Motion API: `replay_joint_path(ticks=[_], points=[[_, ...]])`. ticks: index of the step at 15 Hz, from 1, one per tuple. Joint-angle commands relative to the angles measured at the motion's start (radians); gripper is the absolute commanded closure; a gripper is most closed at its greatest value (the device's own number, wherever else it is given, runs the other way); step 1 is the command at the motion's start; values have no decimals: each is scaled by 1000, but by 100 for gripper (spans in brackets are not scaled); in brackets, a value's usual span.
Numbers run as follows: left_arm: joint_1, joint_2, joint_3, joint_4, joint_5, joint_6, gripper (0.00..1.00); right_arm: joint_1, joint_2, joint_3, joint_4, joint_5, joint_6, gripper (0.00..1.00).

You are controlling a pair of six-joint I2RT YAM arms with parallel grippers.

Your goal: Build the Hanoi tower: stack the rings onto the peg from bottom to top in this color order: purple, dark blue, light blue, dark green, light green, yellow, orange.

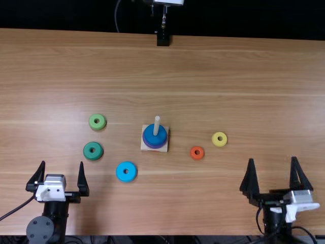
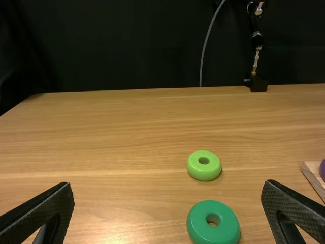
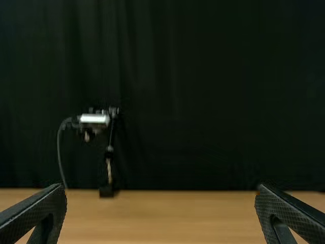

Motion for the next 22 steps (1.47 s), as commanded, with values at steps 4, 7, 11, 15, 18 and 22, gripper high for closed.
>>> replay_joint_path(ticks=[4, 7, 11, 15, 18, 22], points=[[7, -12, -15, -34, -8, 2, 0, -13, -105, -106, -3, 8, -4, 0], [7, -12, -15, -34, -8, 2, 0, -11, -105, -106, -1, 12, 4, 0], [7, -12, -15, -34, -8, 2, 0, -11, -105, -166, -3, 8, 4, 0], [7, -12, -15, -35, -8, 2, 0, -11, -105, -230, -102, 5, -6, 0], [7, -12, -15, -34, -8, 2, 0, -11, -105, -230, -224, 5, -6, 0], [7, -12, -15, -35, -8, 2, 0, -11, -105, -230, -226, 5, -6, 0]])
